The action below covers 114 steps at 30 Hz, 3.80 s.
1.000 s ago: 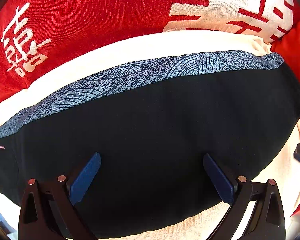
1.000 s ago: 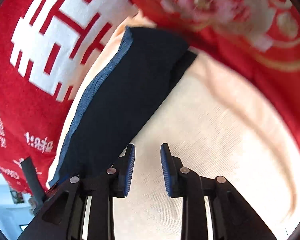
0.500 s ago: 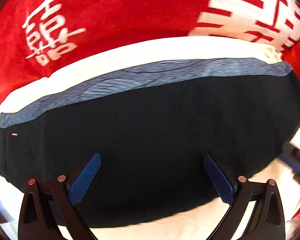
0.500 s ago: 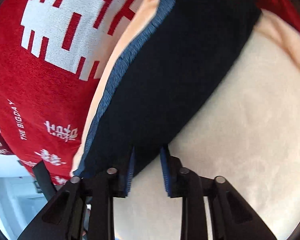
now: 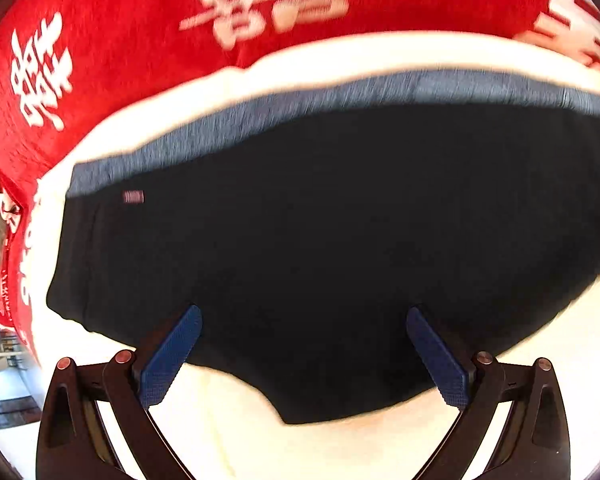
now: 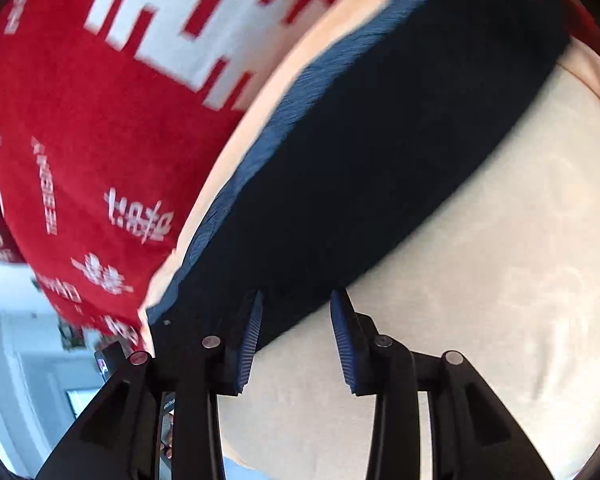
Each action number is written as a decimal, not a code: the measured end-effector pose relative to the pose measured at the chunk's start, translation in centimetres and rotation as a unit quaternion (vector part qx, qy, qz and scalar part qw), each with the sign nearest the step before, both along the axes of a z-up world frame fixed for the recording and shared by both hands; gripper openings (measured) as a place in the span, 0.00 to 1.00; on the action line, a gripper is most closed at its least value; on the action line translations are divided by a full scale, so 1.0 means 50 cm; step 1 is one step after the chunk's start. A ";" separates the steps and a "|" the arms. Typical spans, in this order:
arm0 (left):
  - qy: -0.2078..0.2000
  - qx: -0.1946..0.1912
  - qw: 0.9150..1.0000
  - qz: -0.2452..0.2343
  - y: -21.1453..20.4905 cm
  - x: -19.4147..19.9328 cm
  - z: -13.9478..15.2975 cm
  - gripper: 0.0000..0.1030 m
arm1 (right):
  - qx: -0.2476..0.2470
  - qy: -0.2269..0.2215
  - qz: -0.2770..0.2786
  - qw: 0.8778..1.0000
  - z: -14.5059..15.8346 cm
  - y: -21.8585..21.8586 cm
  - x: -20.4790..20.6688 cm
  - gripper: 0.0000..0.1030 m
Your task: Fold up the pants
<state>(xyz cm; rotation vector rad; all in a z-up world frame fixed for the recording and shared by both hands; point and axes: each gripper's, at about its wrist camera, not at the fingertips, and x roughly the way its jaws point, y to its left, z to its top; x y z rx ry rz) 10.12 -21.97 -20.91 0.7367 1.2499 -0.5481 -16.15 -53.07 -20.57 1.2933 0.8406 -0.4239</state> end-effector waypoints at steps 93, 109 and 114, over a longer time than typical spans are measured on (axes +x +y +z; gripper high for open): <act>0.146 -0.214 0.960 -0.104 -0.399 -0.178 0.035 0.73 | -0.228 0.006 0.033 0.973 0.231 -0.053 0.079 0.14; 0.072 -0.119 0.988 0.061 0.108 0.191 0.081 0.88 | -0.424 0.231 0.320 0.815 0.072 0.443 0.463 0.43; 0.087 -0.121 0.986 0.078 0.153 0.216 0.095 0.88 | -0.300 0.123 0.308 0.895 0.139 0.424 0.404 0.56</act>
